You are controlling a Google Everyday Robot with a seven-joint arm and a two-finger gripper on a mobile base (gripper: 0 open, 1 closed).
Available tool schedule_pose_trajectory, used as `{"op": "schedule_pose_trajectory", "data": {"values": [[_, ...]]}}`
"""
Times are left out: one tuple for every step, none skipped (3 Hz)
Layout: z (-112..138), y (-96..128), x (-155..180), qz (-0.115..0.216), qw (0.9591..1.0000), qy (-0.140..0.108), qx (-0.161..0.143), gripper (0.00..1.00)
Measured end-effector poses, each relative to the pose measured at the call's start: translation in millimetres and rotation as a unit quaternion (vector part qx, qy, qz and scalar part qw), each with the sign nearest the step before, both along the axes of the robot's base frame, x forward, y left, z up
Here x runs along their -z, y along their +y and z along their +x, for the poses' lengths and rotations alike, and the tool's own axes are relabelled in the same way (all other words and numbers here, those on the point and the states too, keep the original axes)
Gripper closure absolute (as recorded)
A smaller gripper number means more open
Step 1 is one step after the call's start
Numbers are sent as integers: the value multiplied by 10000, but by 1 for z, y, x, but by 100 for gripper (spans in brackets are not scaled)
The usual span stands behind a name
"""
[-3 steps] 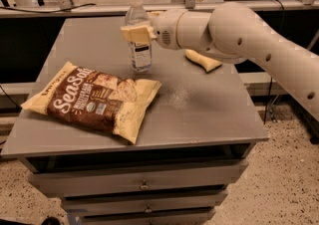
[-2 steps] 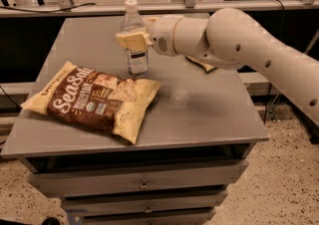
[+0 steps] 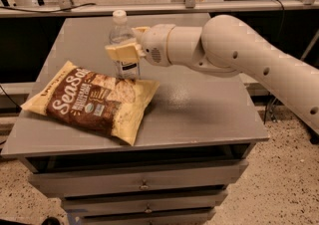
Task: Move blue plastic bottle near brown chip bag
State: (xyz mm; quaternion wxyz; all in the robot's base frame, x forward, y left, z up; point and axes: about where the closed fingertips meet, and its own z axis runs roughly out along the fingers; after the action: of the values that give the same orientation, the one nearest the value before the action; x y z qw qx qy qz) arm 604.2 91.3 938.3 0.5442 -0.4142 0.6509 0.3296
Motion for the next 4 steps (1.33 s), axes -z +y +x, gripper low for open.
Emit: {"op": "schedule_pose_trajectory", "data": {"values": [[-12,6,1,-26,9997,-42,-219,59],[-20,11,2,-64,9991,-115,-404,36],[-24,14,3,-105,9983,-170,-539,12],[-28,15,4,-150,9975,-221,-656,0]]}}
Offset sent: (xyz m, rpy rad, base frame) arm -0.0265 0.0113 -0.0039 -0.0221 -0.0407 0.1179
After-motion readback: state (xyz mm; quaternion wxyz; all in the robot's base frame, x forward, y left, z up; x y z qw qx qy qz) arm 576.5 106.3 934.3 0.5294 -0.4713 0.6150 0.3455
